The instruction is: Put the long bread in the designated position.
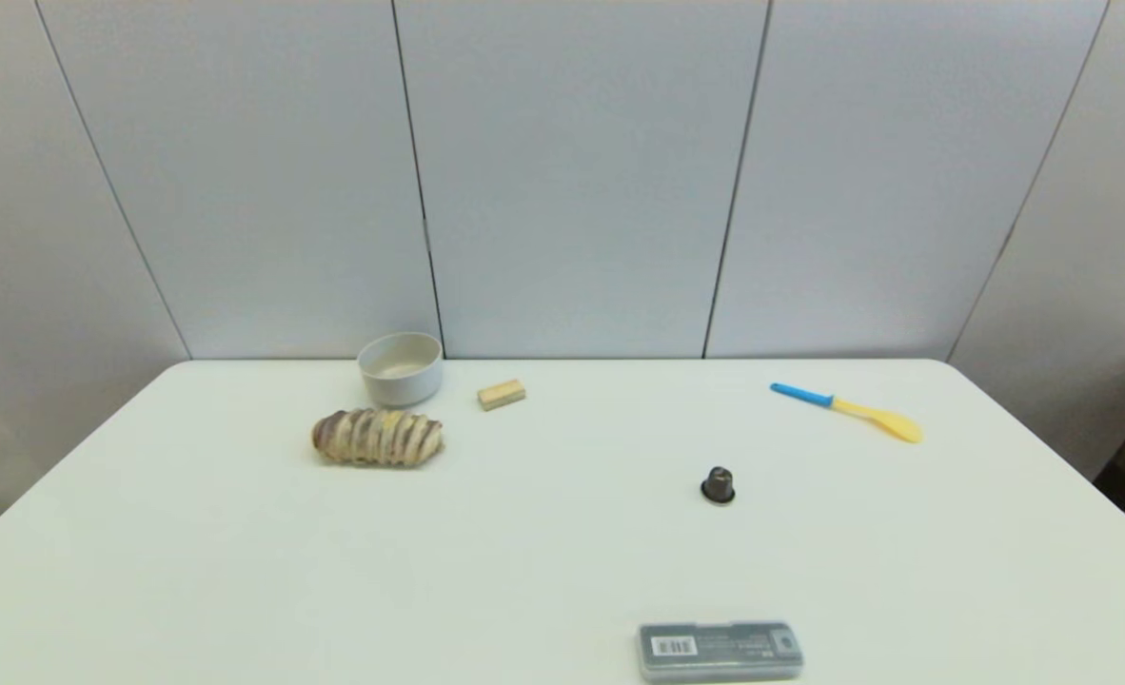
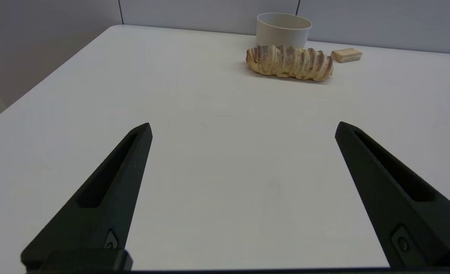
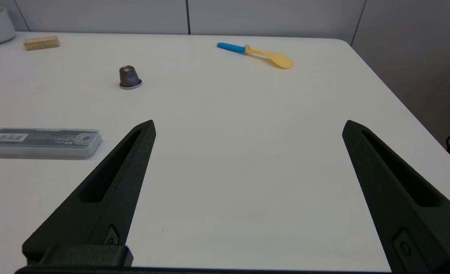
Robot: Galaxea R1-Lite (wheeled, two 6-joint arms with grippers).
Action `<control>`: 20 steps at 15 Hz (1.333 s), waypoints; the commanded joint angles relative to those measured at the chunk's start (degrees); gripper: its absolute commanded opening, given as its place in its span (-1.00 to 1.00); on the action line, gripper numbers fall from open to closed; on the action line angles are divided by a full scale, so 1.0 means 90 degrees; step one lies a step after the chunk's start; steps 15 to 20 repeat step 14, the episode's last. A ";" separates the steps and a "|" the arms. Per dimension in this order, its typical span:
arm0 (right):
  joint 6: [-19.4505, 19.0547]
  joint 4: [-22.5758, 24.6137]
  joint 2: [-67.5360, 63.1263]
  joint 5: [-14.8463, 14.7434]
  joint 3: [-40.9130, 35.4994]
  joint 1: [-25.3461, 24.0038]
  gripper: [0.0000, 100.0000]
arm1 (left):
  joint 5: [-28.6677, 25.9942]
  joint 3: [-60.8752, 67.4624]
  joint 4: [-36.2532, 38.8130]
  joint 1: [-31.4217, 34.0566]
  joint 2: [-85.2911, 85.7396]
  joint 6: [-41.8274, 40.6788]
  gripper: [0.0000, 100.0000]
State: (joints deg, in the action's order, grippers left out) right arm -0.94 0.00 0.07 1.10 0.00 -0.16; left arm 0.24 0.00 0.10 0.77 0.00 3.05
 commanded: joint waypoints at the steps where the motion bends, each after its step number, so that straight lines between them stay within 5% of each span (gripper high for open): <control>1: -0.0003 0.0010 -0.0008 0.0015 0.0000 -0.0002 1.00 | 0.0002 0.0000 -0.0001 0.0003 -0.0010 0.0003 1.00; 20: 0.0104 0.0000 -0.0008 -0.0073 0.0000 -0.0002 1.00 | 0.0002 0.0000 0.0009 0.0003 -0.0010 0.0003 1.00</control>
